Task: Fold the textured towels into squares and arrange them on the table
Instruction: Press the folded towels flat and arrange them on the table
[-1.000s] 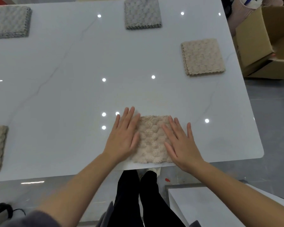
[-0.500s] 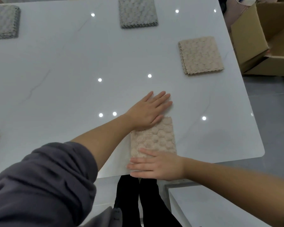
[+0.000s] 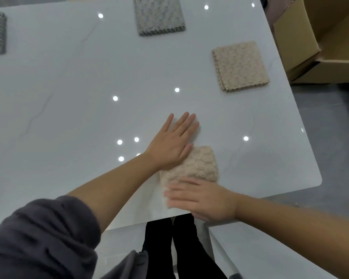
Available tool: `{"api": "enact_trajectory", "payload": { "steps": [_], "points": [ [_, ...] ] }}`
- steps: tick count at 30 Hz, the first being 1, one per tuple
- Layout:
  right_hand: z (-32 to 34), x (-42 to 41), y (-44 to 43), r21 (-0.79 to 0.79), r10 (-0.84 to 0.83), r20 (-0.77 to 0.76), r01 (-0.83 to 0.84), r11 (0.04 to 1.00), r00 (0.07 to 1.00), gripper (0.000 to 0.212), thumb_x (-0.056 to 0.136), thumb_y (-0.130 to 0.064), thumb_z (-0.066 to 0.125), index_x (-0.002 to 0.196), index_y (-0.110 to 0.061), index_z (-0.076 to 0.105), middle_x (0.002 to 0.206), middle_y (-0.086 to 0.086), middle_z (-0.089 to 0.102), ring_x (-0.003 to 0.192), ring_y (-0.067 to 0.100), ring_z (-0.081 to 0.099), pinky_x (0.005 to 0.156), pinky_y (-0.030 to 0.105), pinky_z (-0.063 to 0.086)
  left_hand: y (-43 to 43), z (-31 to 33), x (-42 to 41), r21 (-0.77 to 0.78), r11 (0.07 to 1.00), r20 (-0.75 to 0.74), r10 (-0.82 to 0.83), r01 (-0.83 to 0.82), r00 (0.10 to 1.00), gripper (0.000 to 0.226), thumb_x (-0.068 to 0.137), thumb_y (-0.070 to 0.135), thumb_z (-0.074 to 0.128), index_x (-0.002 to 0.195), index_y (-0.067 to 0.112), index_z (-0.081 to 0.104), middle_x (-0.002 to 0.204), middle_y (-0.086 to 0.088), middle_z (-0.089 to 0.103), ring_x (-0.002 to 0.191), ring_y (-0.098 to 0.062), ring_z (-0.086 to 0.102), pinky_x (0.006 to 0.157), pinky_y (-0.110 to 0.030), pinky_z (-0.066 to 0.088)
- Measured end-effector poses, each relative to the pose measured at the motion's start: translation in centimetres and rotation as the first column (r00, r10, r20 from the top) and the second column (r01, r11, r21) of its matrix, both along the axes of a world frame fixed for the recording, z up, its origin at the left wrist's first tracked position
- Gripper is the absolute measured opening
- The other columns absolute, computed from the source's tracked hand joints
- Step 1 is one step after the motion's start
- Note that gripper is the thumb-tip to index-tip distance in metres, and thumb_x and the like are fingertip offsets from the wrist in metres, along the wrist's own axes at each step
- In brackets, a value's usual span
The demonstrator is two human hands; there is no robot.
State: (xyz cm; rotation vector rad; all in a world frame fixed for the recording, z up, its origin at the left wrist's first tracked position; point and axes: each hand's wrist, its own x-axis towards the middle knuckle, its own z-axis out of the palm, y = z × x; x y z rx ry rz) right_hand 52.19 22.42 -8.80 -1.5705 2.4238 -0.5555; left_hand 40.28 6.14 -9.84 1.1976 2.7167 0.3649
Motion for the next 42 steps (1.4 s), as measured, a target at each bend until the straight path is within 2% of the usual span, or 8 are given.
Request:
{"api": "enact_trajectory", "payload": {
  "steps": [4,9,15,19,23,29,33,42],
  "points": [
    [1.0,0.5,2.3,0.050,-0.401,-0.096,0.407,0.912,0.911,0.049,0.089,-0.015,0.046,0.137,-0.009,0.050,0.146,0.009,0.046,0.140,0.025,0.036,0.112,0.046,0.028,-3.2,1.6,3.3,0.035,0.990,-0.017,0.135,-0.134,0.991,0.057,0.099,0.031,0.023,0.149,0.004,0.028,0.158,-0.013,0.020,0.147,-0.027,0.013,0.119,-0.050,0.007],
    [-0.3,-0.4,1.8,0.364,-0.625,-0.142,0.627,0.688,0.768,0.065,0.099,-0.038,0.026,0.153,-0.004,0.013,0.162,0.012,0.007,0.149,0.026,0.005,0.115,0.056,0.015,-3.8,0.4,8.5,-0.090,0.988,0.030,0.132,-0.129,0.991,0.070,0.098,0.049,0.027,0.151,0.003,0.019,0.160,-0.014,0.012,0.148,-0.028,0.008,0.117,-0.052,0.011],
    [-0.4,-0.9,2.0,0.436,-0.589,-0.116,0.574,0.694,0.800,0.067,0.099,-0.046,0.024,0.152,-0.007,0.019,0.161,0.010,0.013,0.149,0.024,0.009,0.113,0.060,0.013,-3.3,0.3,8.8,-0.244,0.962,0.065,0.145,-0.125,0.987,0.076,0.095,0.055,0.026,0.150,0.003,0.022,0.159,-0.014,0.015,0.147,-0.028,0.014,0.116,-0.054,0.010],
    [0.7,-2.6,4.3,0.362,-0.572,-0.020,0.539,0.761,0.820,0.061,0.101,-0.045,0.021,0.152,-0.012,0.023,0.161,0.004,0.015,0.149,0.018,0.008,0.116,0.053,0.007,-2.1,1.7,7.7,-0.211,0.959,0.065,0.207,-0.190,0.976,0.072,0.094,0.053,0.030,0.143,0.001,0.039,0.153,-0.018,0.032,0.142,-0.031,0.030,0.114,-0.051,0.011],
    [0.8,-5.0,8.4,0.292,-0.558,0.017,0.530,0.796,0.829,0.052,0.100,-0.034,0.027,0.149,-0.015,0.033,0.158,0.004,0.025,0.148,0.019,0.017,0.116,0.046,0.017,2.1,2.8,6.3,-0.182,0.949,0.055,0.270,-0.256,0.961,0.067,0.091,0.047,0.033,0.140,0.002,0.045,0.150,-0.019,0.037,0.139,-0.034,0.035,0.117,-0.050,0.017],
    [0.2,-10.5,17.6,0.285,-0.428,-0.045,0.422,0.860,0.903,0.049,0.098,-0.030,0.031,0.145,-0.017,0.040,0.157,0.007,0.029,0.146,0.024,0.022,0.114,0.049,0.018,12.1,2.8,4.2,-0.281,0.867,0.186,0.470,-0.411,0.863,0.090,0.087,0.055,0.052,0.153,0.011,0.011,0.160,-0.017,-0.004,0.147,-0.036,-0.002,0.117,-0.050,0.004],
    [-0.6,-13.9,24.7,0.273,-0.339,-0.081,0.348,0.897,0.937,0.048,0.096,-0.028,0.034,0.143,-0.022,0.042,0.155,0.007,0.033,0.144,0.026,0.028,0.113,0.050,0.021,18.7,3.1,3.1,-0.475,0.733,0.269,0.649,-0.488,0.712,0.115,0.079,0.070,0.054,0.146,0.025,-0.028,0.152,-0.014,-0.034,0.142,-0.044,-0.021,0.109,-0.065,0.014],
    [-1.6,-18.7,31.6,0.259,-0.111,-0.137,0.144,0.955,0.984,0.052,0.084,-0.023,0.039,0.135,-0.022,0.053,0.145,0.004,0.049,0.131,0.029,0.049,0.106,0.047,0.039,22.7,3.1,1.6,-0.628,0.569,0.229,0.787,-0.530,0.573,0.129,0.066,0.070,0.068,0.144,0.035,-0.028,0.150,-0.014,-0.036,0.139,-0.048,-0.022,0.102,-0.067,0.030]
  ]
}}
